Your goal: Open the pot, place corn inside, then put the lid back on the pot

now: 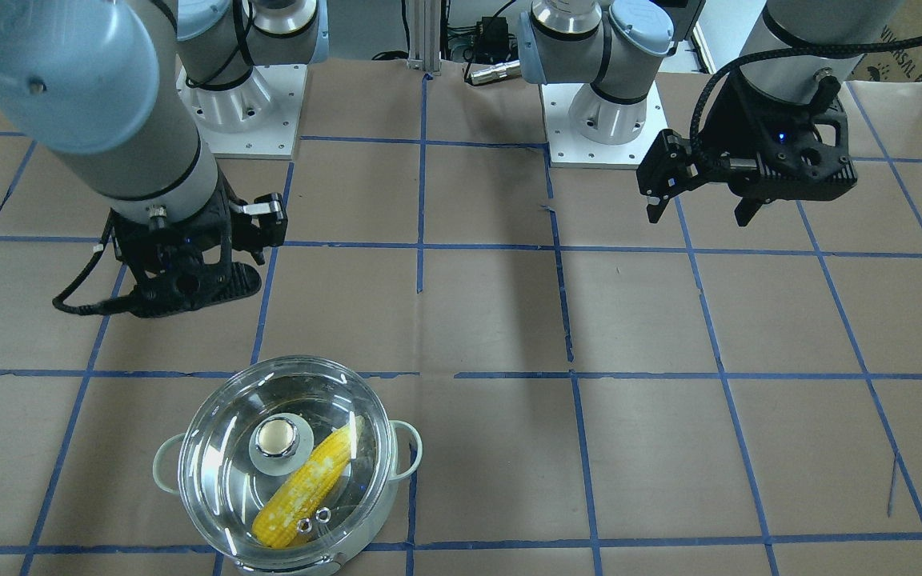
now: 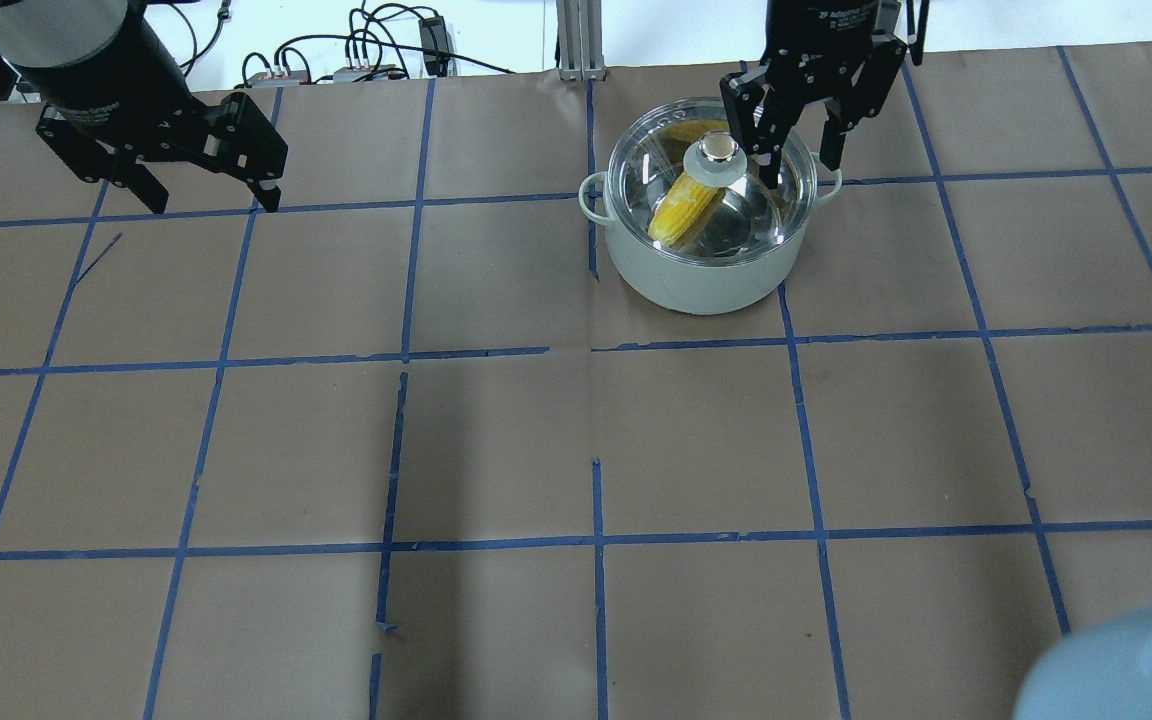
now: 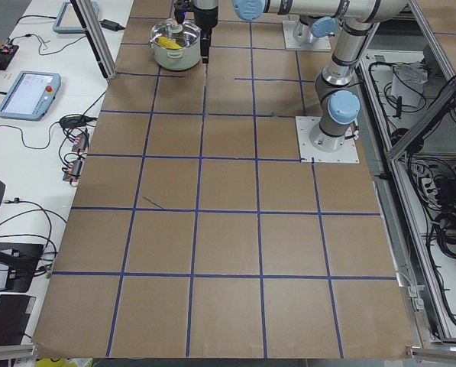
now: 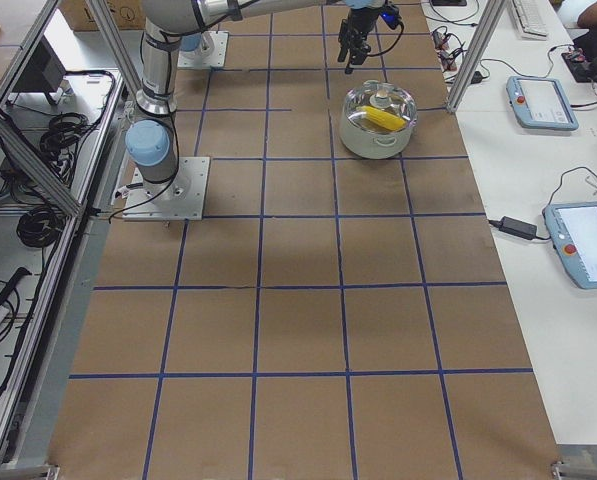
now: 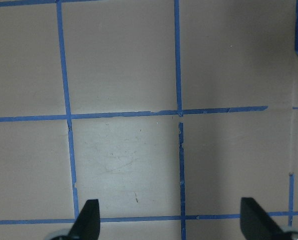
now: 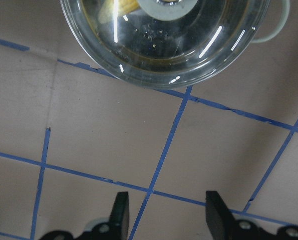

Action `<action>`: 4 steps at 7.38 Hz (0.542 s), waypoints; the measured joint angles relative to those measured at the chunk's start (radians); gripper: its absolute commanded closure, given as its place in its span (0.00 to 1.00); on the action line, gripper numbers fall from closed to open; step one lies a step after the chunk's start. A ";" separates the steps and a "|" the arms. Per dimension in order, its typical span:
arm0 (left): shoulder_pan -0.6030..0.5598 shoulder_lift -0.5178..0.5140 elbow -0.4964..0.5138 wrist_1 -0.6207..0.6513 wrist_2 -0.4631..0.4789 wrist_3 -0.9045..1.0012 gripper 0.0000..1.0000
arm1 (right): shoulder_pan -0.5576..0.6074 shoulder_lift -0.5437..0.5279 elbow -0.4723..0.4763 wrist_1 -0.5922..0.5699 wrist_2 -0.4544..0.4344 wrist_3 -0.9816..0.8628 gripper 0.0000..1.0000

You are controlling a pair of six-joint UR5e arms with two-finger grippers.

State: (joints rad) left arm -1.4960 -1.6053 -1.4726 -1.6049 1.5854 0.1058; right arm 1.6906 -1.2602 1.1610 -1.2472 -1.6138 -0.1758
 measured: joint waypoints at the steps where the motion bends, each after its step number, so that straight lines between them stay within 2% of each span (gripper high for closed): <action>1: -0.002 -0.002 -0.002 -0.002 0.001 0.000 0.00 | 0.000 -0.079 0.110 -0.060 0.000 0.011 0.13; 2: -0.004 -0.002 -0.008 -0.003 0.002 0.000 0.00 | 0.000 -0.141 0.206 -0.141 0.000 0.018 0.04; 4: -0.006 0.010 -0.021 -0.001 -0.005 -0.003 0.00 | 0.003 -0.193 0.289 -0.237 0.000 0.024 0.00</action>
